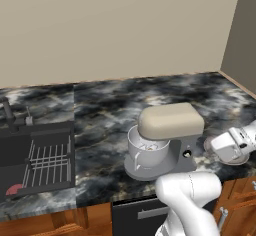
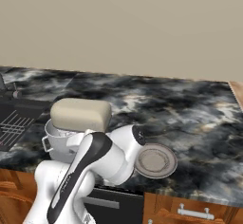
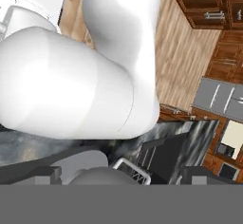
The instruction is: Add butter and sugar cubes to the stand mixer bowl and then turn on the stand mixer to begin making frosting.
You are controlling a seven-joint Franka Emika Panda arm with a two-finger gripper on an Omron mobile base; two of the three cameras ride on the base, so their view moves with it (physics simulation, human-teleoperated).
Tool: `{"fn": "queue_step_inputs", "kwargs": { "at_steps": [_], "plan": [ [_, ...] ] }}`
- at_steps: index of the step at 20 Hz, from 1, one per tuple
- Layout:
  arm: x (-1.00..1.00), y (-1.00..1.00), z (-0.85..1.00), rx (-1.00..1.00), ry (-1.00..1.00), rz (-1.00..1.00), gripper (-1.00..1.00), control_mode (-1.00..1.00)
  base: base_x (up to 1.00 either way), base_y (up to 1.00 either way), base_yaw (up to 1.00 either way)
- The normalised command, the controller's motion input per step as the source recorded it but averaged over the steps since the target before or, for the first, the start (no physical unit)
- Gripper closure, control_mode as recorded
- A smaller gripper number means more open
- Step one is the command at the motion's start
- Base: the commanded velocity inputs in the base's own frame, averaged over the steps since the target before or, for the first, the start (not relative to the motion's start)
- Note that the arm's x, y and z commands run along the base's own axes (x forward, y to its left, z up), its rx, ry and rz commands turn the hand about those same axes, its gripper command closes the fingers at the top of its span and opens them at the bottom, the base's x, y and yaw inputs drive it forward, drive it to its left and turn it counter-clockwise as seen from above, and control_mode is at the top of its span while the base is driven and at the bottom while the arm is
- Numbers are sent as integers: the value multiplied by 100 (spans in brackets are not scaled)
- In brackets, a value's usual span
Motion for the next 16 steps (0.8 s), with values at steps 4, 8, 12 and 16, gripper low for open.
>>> {"fn": "queue_step_inputs", "kwargs": {
  "at_steps": [4,8,12,16],
  "plan": [
    [14,16,-16,1,0,-10,-100,-100,0,0,0],
    [16,5,-26,0,0,-10,-100,-100,0,0,0],
    [14,0,-35,0,0,-11,-100,-100,0,0,0],
    [13,1,-17,0,0,-12,-100,-100,0,0,0]
  ]
}}
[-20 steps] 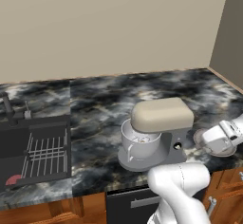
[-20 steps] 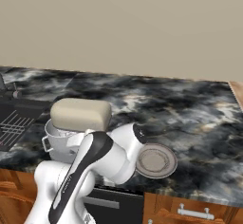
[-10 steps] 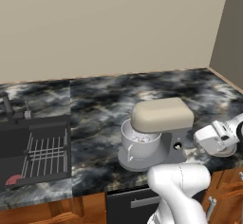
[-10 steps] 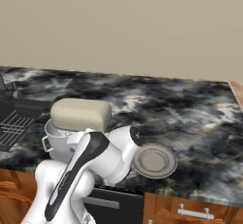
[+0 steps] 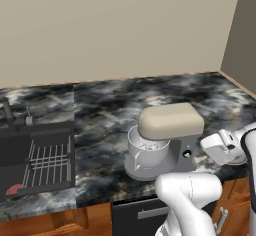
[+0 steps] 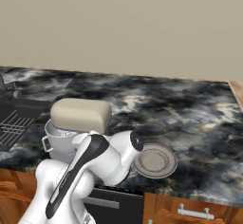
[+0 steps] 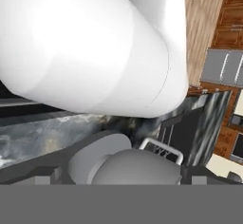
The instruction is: Add butter and sugar cubes to the stand mixer bowl and then turn on the stand mixer to begin making frosting.
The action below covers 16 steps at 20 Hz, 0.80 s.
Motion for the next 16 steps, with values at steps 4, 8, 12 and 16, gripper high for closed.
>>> {"fn": "queue_step_inputs", "kwargs": {
  "at_steps": [4,8,12,16],
  "plan": [
    [1,6,0,2,0,-8,-100,-100,0,0,0],
    [2,20,0,0,0,-7,-100,-100,0,0,0],
    [1,31,-1,0,0,-8,-100,-100,0,0,0],
    [1,6,-15,0,0,-6,-100,-100,0,0,0]
  ]
}}
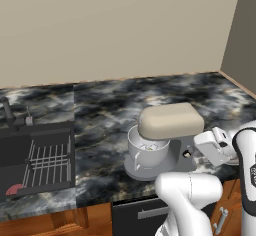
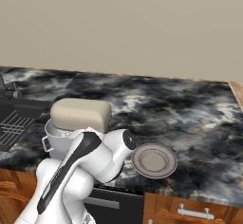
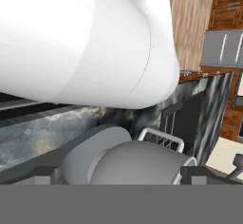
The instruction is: Add butter and sugar cubes to the stand mixer bowl and then turn on the stand mixer to begin making frosting.
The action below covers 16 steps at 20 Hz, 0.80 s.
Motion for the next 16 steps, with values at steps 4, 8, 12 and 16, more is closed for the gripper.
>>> {"fn": "queue_step_inputs", "kwargs": {
  "at_steps": [4,8,12,16],
  "plan": [
    [0,0,-23,0,0,-2,-100,-100,0,0,0],
    [8,-11,-12,0,-1,-1,-100,-100,0,0,0],
    [16,-14,-19,0,0,-1,-100,-100,0,0,0],
    [23,3,-4,0,0,-4,-100,-100,0,0,0]
  ]
}}
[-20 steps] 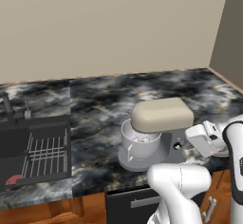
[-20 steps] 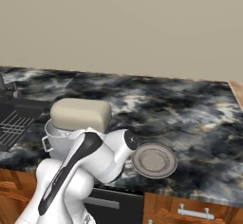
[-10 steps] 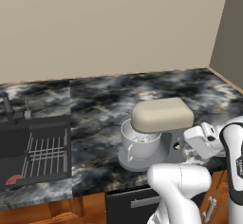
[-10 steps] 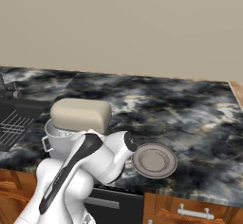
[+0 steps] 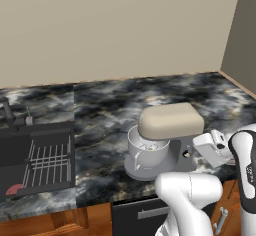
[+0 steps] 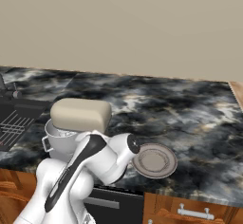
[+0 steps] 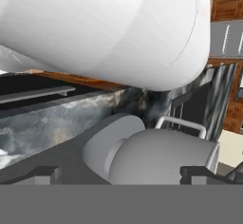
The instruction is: Add butter and sugar cubes to the stand mixer bowl and then turn on the stand mixer to begin making frosting.
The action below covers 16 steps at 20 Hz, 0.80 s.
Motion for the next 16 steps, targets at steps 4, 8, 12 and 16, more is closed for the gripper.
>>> {"fn": "queue_step_inputs", "kwargs": {
  "at_steps": [4,8,12,16],
  "plan": [
    [22,17,-2,0,0,-6,-100,-100,0,0,0],
    [18,8,-18,0,0,-5,-100,-100,0,0,0],
    [19,0,-18,0,0,-5,-100,-100,0,0,0],
    [21,0,-17,0,0,-5,-100,-100,0,0,0]
  ]
}}
